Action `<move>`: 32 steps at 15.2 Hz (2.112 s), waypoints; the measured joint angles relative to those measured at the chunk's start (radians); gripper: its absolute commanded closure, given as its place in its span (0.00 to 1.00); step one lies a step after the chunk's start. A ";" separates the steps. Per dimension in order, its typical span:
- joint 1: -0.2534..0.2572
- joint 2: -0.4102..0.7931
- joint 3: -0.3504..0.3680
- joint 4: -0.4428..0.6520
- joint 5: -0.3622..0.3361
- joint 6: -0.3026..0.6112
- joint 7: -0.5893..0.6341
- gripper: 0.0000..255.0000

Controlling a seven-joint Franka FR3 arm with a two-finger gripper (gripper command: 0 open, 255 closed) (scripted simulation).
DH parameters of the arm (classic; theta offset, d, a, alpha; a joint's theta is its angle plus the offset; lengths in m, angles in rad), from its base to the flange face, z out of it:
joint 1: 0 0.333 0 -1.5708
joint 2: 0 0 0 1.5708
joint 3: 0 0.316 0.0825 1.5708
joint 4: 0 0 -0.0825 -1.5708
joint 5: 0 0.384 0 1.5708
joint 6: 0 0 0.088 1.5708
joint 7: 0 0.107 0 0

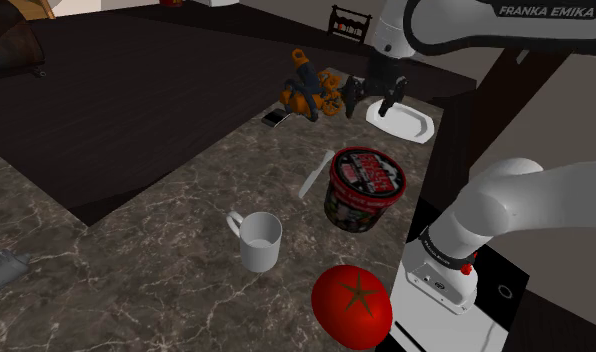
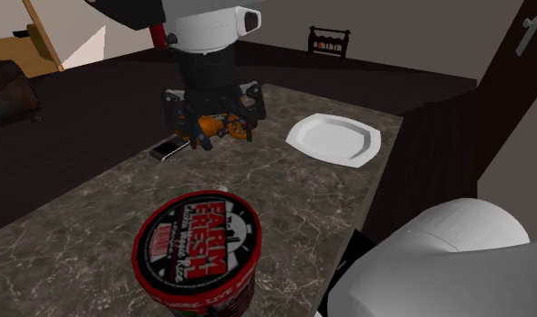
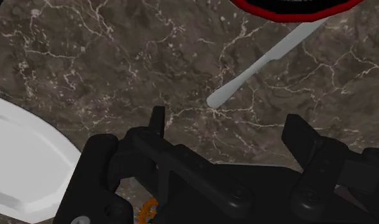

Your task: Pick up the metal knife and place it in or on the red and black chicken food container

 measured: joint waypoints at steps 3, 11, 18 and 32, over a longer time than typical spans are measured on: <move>-0.031 0.068 0.101 -0.010 0.048 0.046 0.198 0.00; -0.156 0.341 0.342 0.029 0.110 0.197 0.712 0.00; -0.199 0.467 0.419 0.021 0.096 0.305 0.871 0.00; -0.205 0.497 0.433 -0.006 0.088 0.365 0.882 1.00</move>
